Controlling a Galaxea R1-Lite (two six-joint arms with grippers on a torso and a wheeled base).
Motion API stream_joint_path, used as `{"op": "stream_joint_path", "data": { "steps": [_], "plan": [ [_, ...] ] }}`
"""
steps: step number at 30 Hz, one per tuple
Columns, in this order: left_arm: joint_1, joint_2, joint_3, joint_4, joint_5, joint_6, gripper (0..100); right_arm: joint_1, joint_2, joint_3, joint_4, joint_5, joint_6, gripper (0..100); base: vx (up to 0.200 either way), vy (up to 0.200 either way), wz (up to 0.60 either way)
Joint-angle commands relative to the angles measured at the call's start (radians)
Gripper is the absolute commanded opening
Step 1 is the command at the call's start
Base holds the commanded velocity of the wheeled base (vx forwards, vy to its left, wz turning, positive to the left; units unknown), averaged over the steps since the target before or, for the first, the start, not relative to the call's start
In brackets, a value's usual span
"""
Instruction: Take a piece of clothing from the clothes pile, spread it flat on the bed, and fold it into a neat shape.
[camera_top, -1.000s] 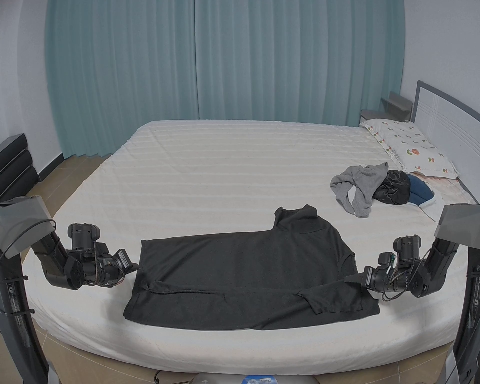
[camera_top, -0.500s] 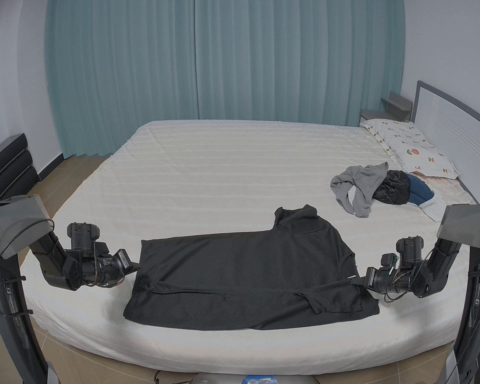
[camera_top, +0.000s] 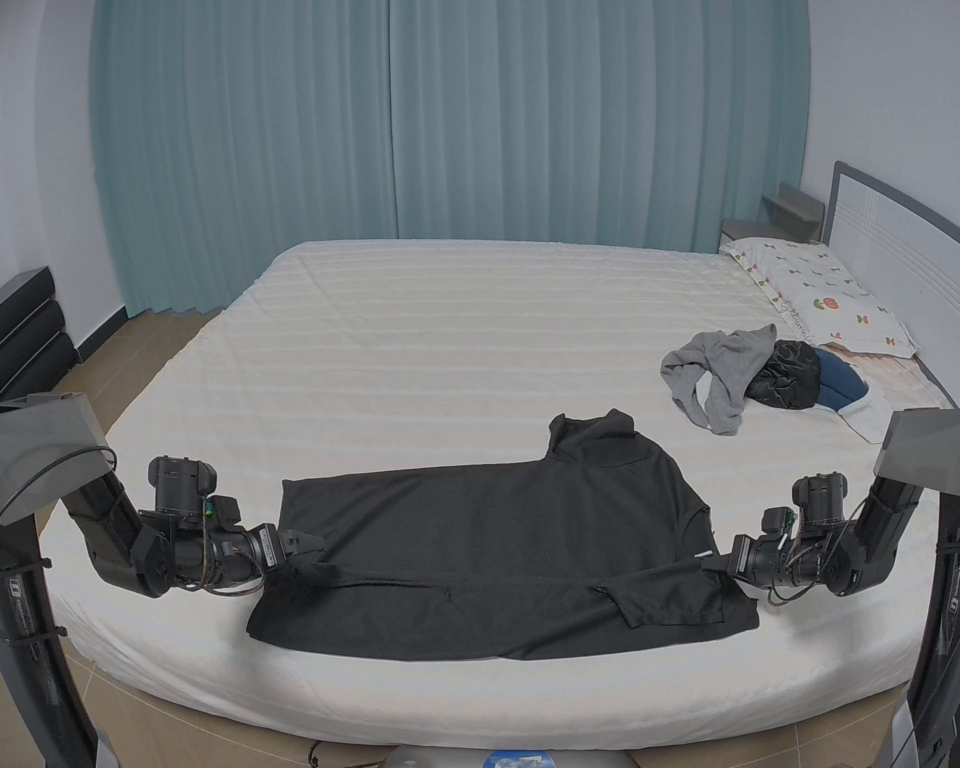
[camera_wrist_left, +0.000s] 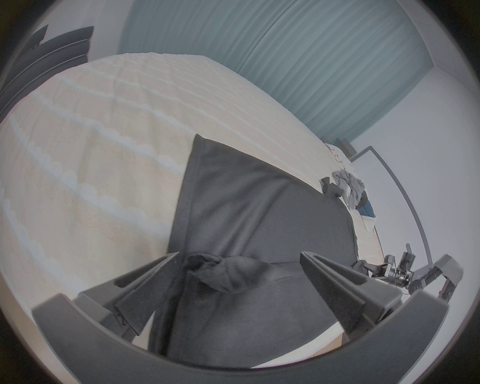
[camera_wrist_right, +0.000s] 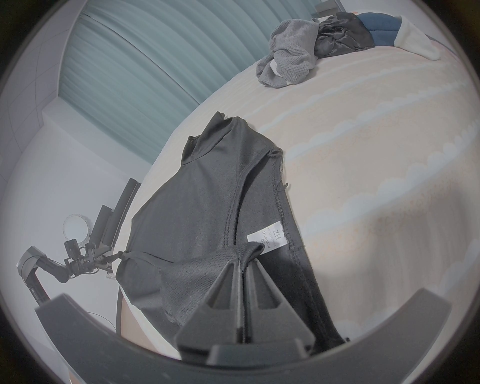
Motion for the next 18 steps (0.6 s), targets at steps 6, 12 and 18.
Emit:
{"op": "stream_joint_path", "data": {
  "steps": [6, 12, 18],
  "plan": [
    [-0.034, -0.114, 0.012, 0.08, 0.005, -0.037, 100, 0.003, 0.0, 0.007, -0.006, -0.001, 0.0, 0, 0.0, 0.0, 0.0],
    [-0.079, -0.109, -0.015, 0.219, 0.033, -0.036, 100, 0.003, 0.007, 0.018, -0.046, -0.001, 0.001, 0, 0.0, 0.0, 0.0],
    [-0.109, -0.033, -0.074, 0.26, 0.079, -0.039, 100, 0.006, 0.006, 0.027, -0.058, -0.001, 0.001, 0, 0.0, 0.0, 0.0]
  ]
}}
